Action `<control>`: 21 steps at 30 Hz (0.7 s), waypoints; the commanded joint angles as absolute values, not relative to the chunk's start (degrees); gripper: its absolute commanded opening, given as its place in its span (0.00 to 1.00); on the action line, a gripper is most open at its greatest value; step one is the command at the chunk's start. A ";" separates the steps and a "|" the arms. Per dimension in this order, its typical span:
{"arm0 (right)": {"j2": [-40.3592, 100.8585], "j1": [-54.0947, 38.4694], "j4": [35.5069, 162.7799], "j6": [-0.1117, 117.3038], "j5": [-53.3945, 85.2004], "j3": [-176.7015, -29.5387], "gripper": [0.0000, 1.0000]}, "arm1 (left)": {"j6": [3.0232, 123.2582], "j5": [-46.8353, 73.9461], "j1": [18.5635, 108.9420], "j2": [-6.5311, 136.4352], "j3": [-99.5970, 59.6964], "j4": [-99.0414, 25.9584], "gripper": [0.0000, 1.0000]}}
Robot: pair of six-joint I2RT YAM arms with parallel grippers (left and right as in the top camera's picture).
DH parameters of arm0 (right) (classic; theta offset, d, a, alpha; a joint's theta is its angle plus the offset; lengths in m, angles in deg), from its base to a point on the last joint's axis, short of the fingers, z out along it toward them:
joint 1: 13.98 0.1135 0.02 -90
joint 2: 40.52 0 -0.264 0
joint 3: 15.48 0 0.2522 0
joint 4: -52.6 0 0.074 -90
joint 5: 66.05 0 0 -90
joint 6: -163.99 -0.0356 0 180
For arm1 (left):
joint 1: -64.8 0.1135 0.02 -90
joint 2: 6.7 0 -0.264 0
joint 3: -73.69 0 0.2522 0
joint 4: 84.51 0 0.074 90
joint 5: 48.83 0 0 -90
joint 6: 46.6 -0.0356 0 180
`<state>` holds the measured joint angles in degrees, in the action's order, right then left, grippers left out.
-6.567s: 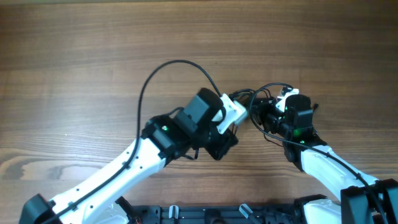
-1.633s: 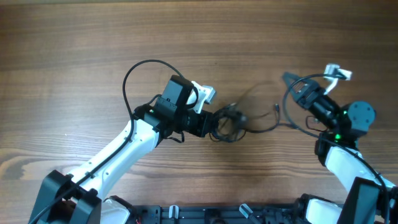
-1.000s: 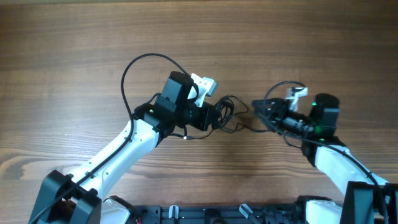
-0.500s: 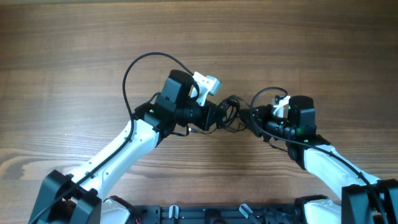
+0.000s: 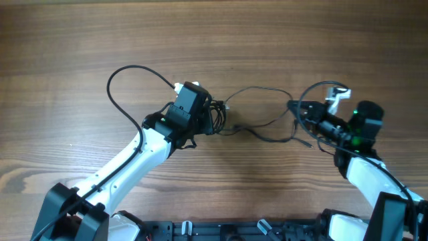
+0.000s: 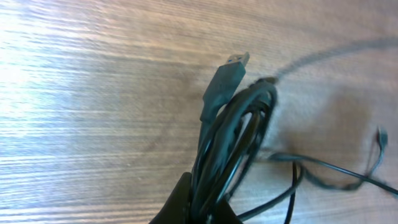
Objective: Untangle cables
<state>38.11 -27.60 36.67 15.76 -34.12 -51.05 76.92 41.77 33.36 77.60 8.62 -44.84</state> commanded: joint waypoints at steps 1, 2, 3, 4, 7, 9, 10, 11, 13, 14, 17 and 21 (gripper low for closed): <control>37.60 -31.93 36.60 18.27 -37.24 -51.31 0.10 | 81.38 46.76 33.56 76.50 8.55 -45.54 0.04; 37.60 -31.91 37.23 18.34 -37.24 -51.31 0.34 | 81.07 44.18 33.56 76.50 8.55 -47.26 0.04; 37.67 -31.84 38.13 18.58 -37.22 -51.31 0.57 | 77.64 37.82 33.56 76.50 8.55 -50.52 0.04; 37.67 -31.84 39.29 19.08 -37.18 -51.31 0.69 | 69.18 26.25 33.56 76.50 8.55 -55.24 0.04; 37.69 -31.84 41.26 21.57 -37.20 -51.29 0.86 | 57.05 6.54 33.56 76.50 8.55 -62.74 0.04; 37.69 -31.82 42.83 21.94 -37.22 -51.29 0.89 | 57.03 3.94 33.56 76.50 8.55 -65.01 0.04; 37.69 -31.82 43.66 23.62 -37.31 -51.29 0.89 | 56.42 1.25 33.56 76.50 8.55 -66.85 0.04; 37.69 -31.82 44.45 24.72 -37.48 -51.29 0.90 | 55.04 -1.39 33.56 76.50 8.55 -68.27 0.04; 37.69 -31.82 45.71 25.79 -37.79 -51.29 0.91 | 54.10 -5.07 33.56 76.50 8.55 -71.35 0.04; 37.69 -31.82 46.02 26.88 -38.42 -51.29 0.91 | 54.10 -5.98 33.56 76.50 8.55 -72.75 0.04; 37.69 -30.82 46.37 27.71 -39.17 -51.29 0.91 | 54.15 -6.18 33.56 76.50 8.55 -75.72 0.03; 37.69 -27.71 46.17 27.84 -39.17 -51.29 0.92 | 61.10 -5.85 33.58 76.50 8.55 -83.09 0.04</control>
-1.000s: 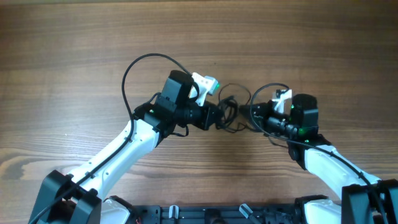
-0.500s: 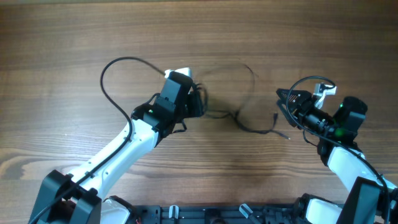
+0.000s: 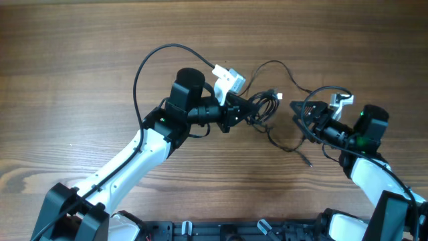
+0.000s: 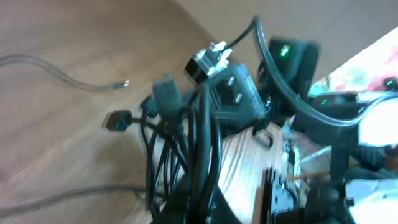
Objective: Untangle cables
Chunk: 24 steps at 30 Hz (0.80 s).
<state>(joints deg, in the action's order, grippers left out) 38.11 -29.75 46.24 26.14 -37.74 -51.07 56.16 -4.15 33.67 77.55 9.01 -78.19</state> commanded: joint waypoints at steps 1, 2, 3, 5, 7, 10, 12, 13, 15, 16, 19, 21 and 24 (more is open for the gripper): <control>37.69 -26.75 46.02 28.67 -39.17 -51.29 0.93 | 64.53 -5.88 33.58 76.50 8.55 -86.63 0.04; 37.69 -25.68 45.56 29.07 -39.14 -51.29 0.93 | 67.13 -5.61 33.58 76.50 8.55 -90.08 0.04; 37.69 -25.03 45.15 29.02 -39.14 -51.29 0.93 | 68.20 -4.98 33.58 76.50 8.55 -92.68 0.04; 37.69 -23.74 43.03 29.00 -39.14 -51.29 0.93 | 70.41 -1.00 33.58 76.50 8.55 -93.47 0.04; 37.69 -22.99 41.04 28.96 -39.17 -51.31 0.94 | 74.17 3.22 33.56 76.50 8.55 -92.22 0.04; 37.69 -20.74 38.89 28.63 -39.12 -51.31 0.93 | 77.51 3.61 33.56 76.50 8.55 -92.64 0.04; 37.69 -18.69 37.69 28.61 -38.97 -51.31 0.93 | 79.13 3.79 33.56 76.50 8.55 -92.86 0.05; 37.69 -17.70 36.73 28.76 -38.84 -51.31 0.93 | 79.76 3.79 33.56 76.50 8.55 -92.83 0.06; 37.69 -17.27 35.38 28.78 -37.40 -51.31 0.88 | 79.92 3.76 33.56 76.50 8.55 -92.79 0.04; 37.69 -17.44 34.89 28.81 -36.41 -51.31 0.87 | 79.92 3.76 33.56 76.50 8.55 -92.62 0.04; 37.67 -19.10 33.69 28.39 -36.30 -51.31 0.88 | 73.80 -2.82 33.58 76.50 8.55 -92.20 0.04; 37.69 -20.19 32.27 29.74 -37.50 -51.31 0.89 | 60.62 -13.53 33.64 76.50 8.55 -91.11 0.04; 37.69 -22.38 23.40 34.33 -49.39 -51.31 0.77 | 60.05 -12.74 35.59 76.50 8.55 -85.77 0.04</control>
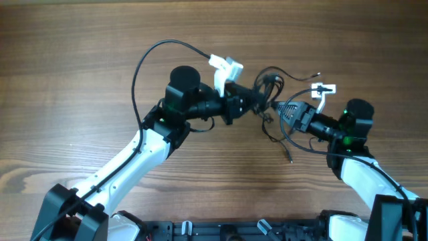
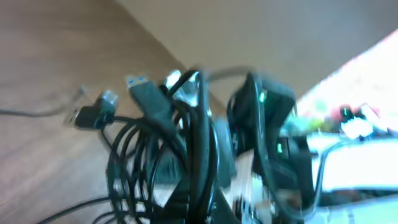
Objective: Untangle cables
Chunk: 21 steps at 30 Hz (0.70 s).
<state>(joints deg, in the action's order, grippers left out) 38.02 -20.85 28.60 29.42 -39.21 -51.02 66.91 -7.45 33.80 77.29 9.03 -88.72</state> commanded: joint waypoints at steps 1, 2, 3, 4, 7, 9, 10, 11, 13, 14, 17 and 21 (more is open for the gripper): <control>37.69 -23.15 19.33 36.02 -53.68 -51.31 0.79 | 60.05 -13.37 37.19 76.50 8.55 -83.70 0.04; 37.69 -23.41 17.13 36.45 -55.34 -51.31 0.82 | 60.00 -15.12 38.32 76.50 8.55 -83.17 0.04; 37.69 -23.32 14.55 36.41 -55.86 -51.31 0.89 | 58.26 -19.58 39.52 76.53 8.55 -83.72 0.04; 37.69 -23.15 14.24 36.56 -55.58 -51.31 0.95 | 57.03 -22.71 39.70 76.53 8.55 -84.31 0.04; 37.69 -22.18 14.31 38.03 -55.80 -51.31 1.00 | 57.12 -25.31 39.52 76.55 8.55 -84.62 0.04; 37.69 -20.89 14.26 38.14 -55.84 -51.31 1.00 | 57.14 -25.31 39.52 76.55 8.55 -84.64 0.04; 37.69 -20.44 14.26 38.64 -55.84 -51.31 0.99 | 57.32 -25.28 39.52 76.55 8.55 -84.59 0.04; 37.69 -20.19 14.31 39.49 -55.84 -51.31 0.99 | 57.29 -25.04 39.52 76.57 8.55 -84.00 0.04; 37.69 -20.46 14.52 39.84 -55.80 -51.31 0.99 | 57.34 -22.62 39.70 76.57 8.55 -82.69 0.04; 37.69 -20.94 14.55 41.15 -55.58 -51.31 1.00 | 57.64 -20.76 40.11 76.57 8.55 -82.28 0.04; 37.69 -22.86 17.72 40.24 -51.03 -51.31 1.00 | 64.11 -13.22 41.95 76.55 8.55 -82.23 0.04; 37.69 -24.13 31.24 33.88 -36.76 -51.31 1.00 | 70.98 -5.11 43.44 76.55 8.55 -82.26 0.04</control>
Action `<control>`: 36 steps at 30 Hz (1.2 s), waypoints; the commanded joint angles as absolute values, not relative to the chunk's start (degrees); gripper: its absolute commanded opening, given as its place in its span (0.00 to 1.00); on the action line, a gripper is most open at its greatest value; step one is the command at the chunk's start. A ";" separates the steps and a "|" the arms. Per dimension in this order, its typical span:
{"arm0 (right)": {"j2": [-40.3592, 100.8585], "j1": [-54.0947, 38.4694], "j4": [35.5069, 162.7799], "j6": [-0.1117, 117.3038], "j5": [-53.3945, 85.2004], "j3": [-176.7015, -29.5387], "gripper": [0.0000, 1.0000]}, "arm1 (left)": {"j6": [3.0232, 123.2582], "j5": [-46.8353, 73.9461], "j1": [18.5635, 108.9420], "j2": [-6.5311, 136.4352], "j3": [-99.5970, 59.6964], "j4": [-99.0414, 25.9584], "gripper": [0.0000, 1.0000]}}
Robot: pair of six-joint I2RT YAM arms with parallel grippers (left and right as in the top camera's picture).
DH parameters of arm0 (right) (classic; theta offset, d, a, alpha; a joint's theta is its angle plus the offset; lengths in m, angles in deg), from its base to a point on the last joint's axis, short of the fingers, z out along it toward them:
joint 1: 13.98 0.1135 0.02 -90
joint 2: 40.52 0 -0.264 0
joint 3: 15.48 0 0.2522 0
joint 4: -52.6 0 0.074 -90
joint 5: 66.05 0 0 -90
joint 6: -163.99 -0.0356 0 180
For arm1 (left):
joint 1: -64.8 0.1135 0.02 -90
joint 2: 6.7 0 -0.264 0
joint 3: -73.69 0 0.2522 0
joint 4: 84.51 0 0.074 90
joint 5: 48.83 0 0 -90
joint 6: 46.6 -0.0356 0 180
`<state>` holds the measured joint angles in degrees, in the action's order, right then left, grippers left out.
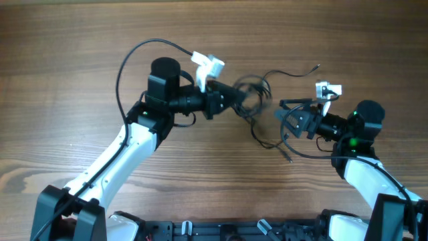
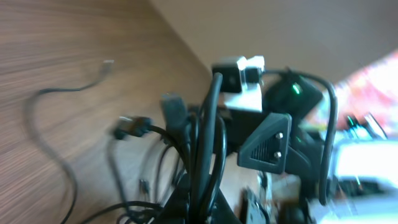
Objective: Untangle cables
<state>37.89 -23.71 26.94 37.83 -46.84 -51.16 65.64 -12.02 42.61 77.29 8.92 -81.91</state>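
Note:
A coiled bundle of black cables (image 1: 253,94) hangs above the table with my left gripper (image 1: 231,99) shut on it. In the left wrist view the bundle (image 2: 200,140) rises from that gripper (image 2: 202,208), plug ends sticking out at the top. A thin black cable (image 1: 269,142) runs from the bundle toward my right gripper (image 1: 287,120), which looks shut on it. One thin end (image 1: 314,67) lies on the far side and another (image 1: 289,159) on the near side. The right arm (image 2: 277,140) faces the left wrist camera.
The wooden table (image 1: 80,40) stretches all round both arms. A loose thin cable strand (image 2: 43,99) lies on the wood left of the bundle. The left arm's own black lead (image 1: 130,57) arcs over the table behind its wrist.
My left gripper has moved left with the bundle. My right gripper has moved slightly right and nearer. The gap between them has widened and the thin cable is more spread out.
My left gripper was down on the bundle at the table's middle while the right held the thin cable to the right. Then the left held the bundle up, turned toward the right arm. The two grippers stood close together, and now stand further apart.

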 commanded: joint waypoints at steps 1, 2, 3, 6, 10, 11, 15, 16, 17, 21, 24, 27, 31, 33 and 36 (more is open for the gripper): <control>37.69 -24.13 33.67 32.89 -35.12 -51.31 1.00 | 71.11 -5.15 43.39 76.55 8.55 -82.17 0.04; 37.69 -24.13 34.30 33.05 -35.19 -51.31 1.00 | 71.11 -5.15 43.26 76.55 8.55 -81.80 0.04; 37.69 -24.13 34.35 33.09 -35.23 -51.31 1.00 | 71.11 -5.13 43.28 76.55 8.55 -81.18 0.04; 37.69 -24.11 34.15 33.11 -36.96 -51.31 1.00 | 71.15 -3.76 43.28 76.57 8.55 -79.15 0.04; 37.69 -21.75 32.05 39.91 -42.62 -51.31 1.00 | 77.91 -2.44 43.28 76.57 8.55 -79.06 0.04; 37.69 -20.50 31.40 41.20 -42.60 -51.31 1.00 | 80.46 -2.16 43.28 76.57 8.55 -79.09 0.04; 37.69 -14.53 28.97 48.85 -42.55 -51.31 1.00 | 89.03 -2.27 43.15 76.55 8.55 -80.88 0.04; 37.69 -13.07 28.69 51.60 -42.53 -51.31 1.00 | 90.30 -2.88 43.13 76.55 8.55 -81.73 0.04; 37.69 -12.02 28.69 53.70 -42.01 -51.31 1.00 | 91.19 -4.30 43.02 76.55 8.55 -83.22 0.04; 37.69 -9.05 28.18 55.75 -36.70 -51.31 1.00 | 94.47 -6.55 42.41 76.55 8.55 -86.80 0.04; 37.69 -6.58 26.76 55.49 -36.72 -51.31 1.00 | 95.13 -6.55 42.41 76.55 8.55 -86.85 0.04; 37.69 -3.41 21.63 50.27 -37.83 -51.31 0.71 | 95.08 -6.49 42.04 76.55 8.55 -86.80 0.04; 37.69 -4.09 17.56 41.96 -38.93 -51.31 0.04 | 92.86 -4.15 42.04 76.55 8.55 -84.35 0.08; 37.69 -6.29 14.33 38.27 -41.92 -51.31 0.04 | 92.59 -1.29 42.04 76.55 8.55 -80.03 0.15; 37.69 -11.52 9.83 30.99 -44.06 -51.31 0.04 | 87.26 0.92 42.04 76.55 8.55 -72.90 0.29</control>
